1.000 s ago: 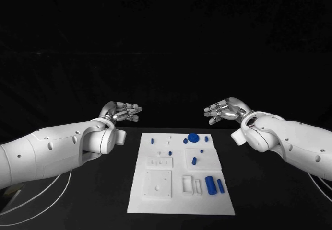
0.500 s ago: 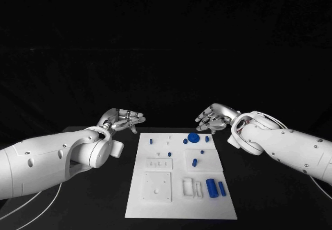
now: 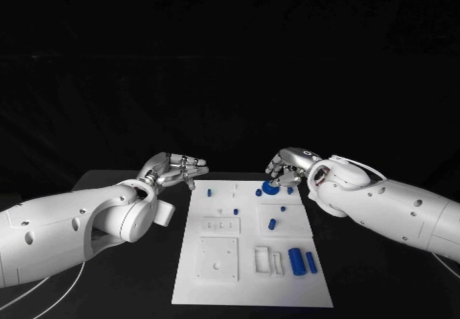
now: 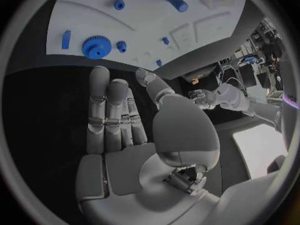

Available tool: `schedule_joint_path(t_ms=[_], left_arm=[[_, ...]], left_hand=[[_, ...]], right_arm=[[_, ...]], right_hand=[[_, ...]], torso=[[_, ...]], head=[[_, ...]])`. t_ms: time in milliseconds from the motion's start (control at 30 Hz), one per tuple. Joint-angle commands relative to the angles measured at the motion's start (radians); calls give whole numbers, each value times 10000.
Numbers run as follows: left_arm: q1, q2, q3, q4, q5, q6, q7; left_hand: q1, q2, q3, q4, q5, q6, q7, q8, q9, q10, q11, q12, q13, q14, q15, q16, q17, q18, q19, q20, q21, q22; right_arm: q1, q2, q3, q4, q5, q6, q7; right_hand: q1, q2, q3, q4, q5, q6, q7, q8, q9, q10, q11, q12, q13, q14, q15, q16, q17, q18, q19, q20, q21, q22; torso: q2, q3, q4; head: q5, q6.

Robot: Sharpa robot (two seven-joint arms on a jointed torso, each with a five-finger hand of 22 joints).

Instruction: Assemble the parts on the task board

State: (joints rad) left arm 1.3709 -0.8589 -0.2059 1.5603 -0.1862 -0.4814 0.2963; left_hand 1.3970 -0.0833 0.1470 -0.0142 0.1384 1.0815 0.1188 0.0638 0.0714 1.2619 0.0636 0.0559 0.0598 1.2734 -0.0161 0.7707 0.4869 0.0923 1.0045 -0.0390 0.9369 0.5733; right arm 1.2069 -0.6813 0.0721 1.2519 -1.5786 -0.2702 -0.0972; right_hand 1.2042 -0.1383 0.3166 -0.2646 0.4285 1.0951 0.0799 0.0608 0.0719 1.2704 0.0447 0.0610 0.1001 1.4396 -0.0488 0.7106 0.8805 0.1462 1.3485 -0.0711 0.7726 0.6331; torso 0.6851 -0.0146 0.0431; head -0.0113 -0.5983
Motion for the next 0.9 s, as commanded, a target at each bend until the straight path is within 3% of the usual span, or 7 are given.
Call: schedule_joint_path(t_ms=[33, 233, 333, 433, 600, 900], left_arm=[[66, -2, 29, 52, -106, 237, -38], [98, 37, 42, 91, -25, 326, -133], [103, 81, 44, 90, 53, 350, -156], [105, 118, 45, 78, 99, 370, -174], [106, 153, 46, 56, 132, 387, -192], [106, 197, 45, 39, 145, 436, -208]], left_hand=[[-126, -26, -7, -83, -67, -102, 0, -8, 2, -134, 24, 26, 9, -25, 29, 75, -25, 118, 8, 54, 96, 40], [-165, -28, -70, -112, -88, -159, 30, -9, 3, -333, 91, 25, 9, -98, 76, 48, -125, 164, -74, 105, 208, 74], [-165, -12, -100, -133, -83, -204, 49, -11, -1, -429, 121, 22, 8, -101, 96, 1, -203, 186, -106, 132, 235, 67], [-174, -7, -128, -146, -81, -225, 59, -10, 0, -496, 143, 21, 8, -101, 109, -19, -246, 198, -118, 145, 250, 58], [-168, 8, -192, -190, -74, -257, 79, -9, 4, -707, 199, 25, 11, -50, 131, 26, -294, 228, -108, 166, 321, 56], [-164, 58, -332, -243, -75, -291, 99, -10, 5, -892, 245, 22, 7, -11, 151, 175, -348, 275, -138, 194, 503, 83]], right_arm=[[4, 119, 8, -63, -1116, 41, -658], [1, 348, 8, -197, -1589, 45, -887], [0, 460, 7, -280, -1825, 47, -1009], [-1, 531, 6, -329, -1975, 154, -1123], [-3, 626, 5, -373, -2109, 451, -1264], [-5, 755, -2, -341, -2389, 799, -1515]], right_hand=[[4, -140, 172, 24, -178, 9, -36, 27, 10, -60, -14, 18, 24, 46, 6, 66, 13, 108, -50, 14, 15, 146], [32, -254, 545, 117, -404, 75, -17, 24, 11, -49, -22, 14, 49, 45, 6, 86, 17, 118, -44, 14, -70, 470], [57, -293, 715, 152, -460, 96, 0, 28, 12, -7, -27, 18, 58, 77, -1, 112, 24, 132, -10, 7, -83, 613], [22, -430, 1062, 238, -711, 85, 10, 43, 12, 11, -22, 16, 57, 90, -4, 101, 3, 128, 62, 14, 28, 950], [78, -488, 1089, 425, -795, 18, 9, 28, 10, 17, -37, 20, 73, 120, -15, 102, -16, 108, 122, -1, -32, 1227], [130, -555, 1182, 589, -994, 14, 49, 27, -7, 6, -27, 19, 62, 125, -9, 120, -25, 97, 232, 5, -262, 1657]], torso=[[143, -8, 43], [265, -5, 69], [325, -27, 94], [359, -41, 115], [403, -77, 148], [461, -105, 162]], head=[[-42, 18], [-67, 46], [-98, 118], [-111, 94], [-188, 94], [-227, 79]])
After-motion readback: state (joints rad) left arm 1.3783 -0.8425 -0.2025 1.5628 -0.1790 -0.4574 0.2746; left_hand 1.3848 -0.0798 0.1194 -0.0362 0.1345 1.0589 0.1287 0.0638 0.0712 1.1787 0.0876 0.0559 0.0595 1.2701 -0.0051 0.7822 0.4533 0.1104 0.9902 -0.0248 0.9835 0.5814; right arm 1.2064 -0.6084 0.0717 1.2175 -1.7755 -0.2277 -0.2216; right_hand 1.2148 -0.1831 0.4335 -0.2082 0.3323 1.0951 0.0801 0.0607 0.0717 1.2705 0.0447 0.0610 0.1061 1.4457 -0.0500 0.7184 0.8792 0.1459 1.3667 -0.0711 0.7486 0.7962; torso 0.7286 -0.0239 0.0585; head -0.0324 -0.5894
